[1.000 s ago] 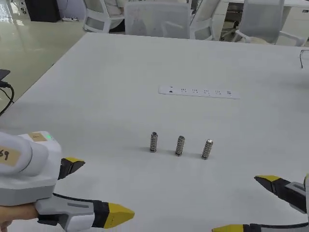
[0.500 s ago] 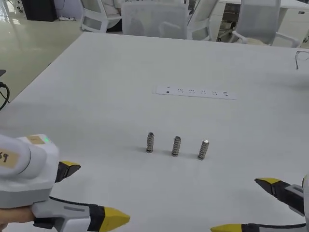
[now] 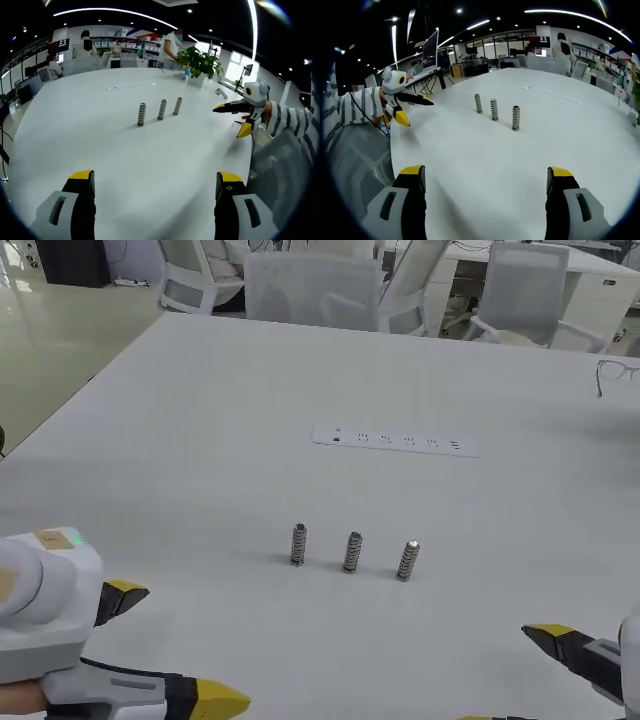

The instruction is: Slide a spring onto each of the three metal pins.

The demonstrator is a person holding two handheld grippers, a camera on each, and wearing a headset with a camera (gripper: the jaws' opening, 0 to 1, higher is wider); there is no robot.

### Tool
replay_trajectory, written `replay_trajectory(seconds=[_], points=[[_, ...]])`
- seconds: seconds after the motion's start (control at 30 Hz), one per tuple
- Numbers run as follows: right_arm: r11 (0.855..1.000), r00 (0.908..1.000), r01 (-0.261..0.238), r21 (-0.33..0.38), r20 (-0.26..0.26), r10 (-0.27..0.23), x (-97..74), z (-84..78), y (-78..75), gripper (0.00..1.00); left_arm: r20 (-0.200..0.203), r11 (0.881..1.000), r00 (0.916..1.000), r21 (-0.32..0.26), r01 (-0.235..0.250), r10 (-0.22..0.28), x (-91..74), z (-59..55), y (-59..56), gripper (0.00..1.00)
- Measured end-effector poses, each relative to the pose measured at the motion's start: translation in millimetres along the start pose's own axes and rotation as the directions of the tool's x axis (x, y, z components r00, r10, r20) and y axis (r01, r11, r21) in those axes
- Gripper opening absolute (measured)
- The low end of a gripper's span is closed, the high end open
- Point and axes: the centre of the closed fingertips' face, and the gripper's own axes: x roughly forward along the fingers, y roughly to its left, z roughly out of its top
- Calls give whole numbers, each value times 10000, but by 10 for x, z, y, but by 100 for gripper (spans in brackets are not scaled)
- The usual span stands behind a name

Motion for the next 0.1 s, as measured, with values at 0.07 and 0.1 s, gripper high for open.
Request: replay_trajectory(seconds=[0.07,0.1], points=[[10000,10000,-10,-4,-15,10,0,-2,2,100,-1,10000,10000,0,-31,31,-3,0,8,98],[10000,10000,-10,-17,-7,10,1,0,3,100,8,10000,10000,14,-29,29,-7,1,9,98]])
